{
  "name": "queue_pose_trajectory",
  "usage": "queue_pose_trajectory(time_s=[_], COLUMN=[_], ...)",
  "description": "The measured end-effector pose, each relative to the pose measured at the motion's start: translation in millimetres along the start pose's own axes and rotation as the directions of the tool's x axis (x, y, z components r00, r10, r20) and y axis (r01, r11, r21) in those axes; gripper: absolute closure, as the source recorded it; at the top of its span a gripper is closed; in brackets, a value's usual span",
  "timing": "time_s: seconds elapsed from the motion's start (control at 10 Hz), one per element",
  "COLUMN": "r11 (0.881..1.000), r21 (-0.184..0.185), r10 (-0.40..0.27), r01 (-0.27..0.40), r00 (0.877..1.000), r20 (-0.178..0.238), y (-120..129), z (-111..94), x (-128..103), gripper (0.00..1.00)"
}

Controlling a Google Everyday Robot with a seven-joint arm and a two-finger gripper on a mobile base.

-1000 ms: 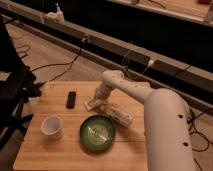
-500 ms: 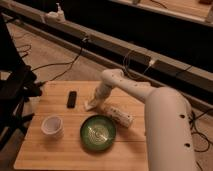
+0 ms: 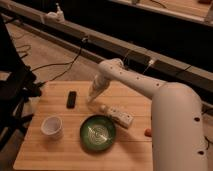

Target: Place the white sponge in the ceramic cup

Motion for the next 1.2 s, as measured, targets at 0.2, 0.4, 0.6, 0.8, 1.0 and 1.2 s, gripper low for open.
queue_pose_trajectory(time_s=[0.2,0.4,0.6,0.8,1.0,1.2], r11=[0.998,0.992,0.978,0.959,0.937,0.935], r21=[-0.007,-0.007,0.002,0.015,0.047,0.09], r10=[-0.056,-0.124,-0.209,-0.282,-0.346,-0.344], r01=[0.056,0.124,0.209,0.282,0.347,0.342], r00=[0.998,0.992,0.978,0.959,0.938,0.939], r20=[-0.003,-0.007,-0.01,-0.019,-0.021,0.008], y=[-27.6,-59.0,-100.1,-135.3,-175.4,-192.6], z=[-14.3,-29.6,-43.8,-58.2,-71.3,-72.3], x=[2.6,1.6,-6.4,-16.0,-35.2,-57.9], gripper=[1.0,1.0,1.0,1.0,1.0,1.0])
